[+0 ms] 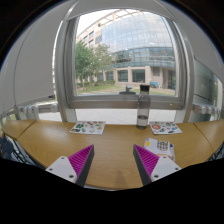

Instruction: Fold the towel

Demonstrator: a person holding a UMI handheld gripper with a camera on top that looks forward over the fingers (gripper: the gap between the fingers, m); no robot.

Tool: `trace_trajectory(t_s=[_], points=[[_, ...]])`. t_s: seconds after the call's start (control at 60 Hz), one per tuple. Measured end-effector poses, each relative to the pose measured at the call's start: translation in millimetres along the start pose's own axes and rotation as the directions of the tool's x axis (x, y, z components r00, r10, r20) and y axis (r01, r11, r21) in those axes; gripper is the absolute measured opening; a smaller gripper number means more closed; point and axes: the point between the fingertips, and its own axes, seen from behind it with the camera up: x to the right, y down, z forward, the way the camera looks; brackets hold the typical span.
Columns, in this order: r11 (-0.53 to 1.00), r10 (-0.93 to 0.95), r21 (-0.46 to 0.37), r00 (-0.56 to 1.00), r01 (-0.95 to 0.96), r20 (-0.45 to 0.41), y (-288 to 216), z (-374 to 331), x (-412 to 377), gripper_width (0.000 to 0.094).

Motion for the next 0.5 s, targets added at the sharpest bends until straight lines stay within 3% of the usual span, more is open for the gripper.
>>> trace_trajectory(t_s=[0.5], points=[[1.0,-0.02,-0.007,1.0,0.02,0.0,21,-40,-69,0.0789]])
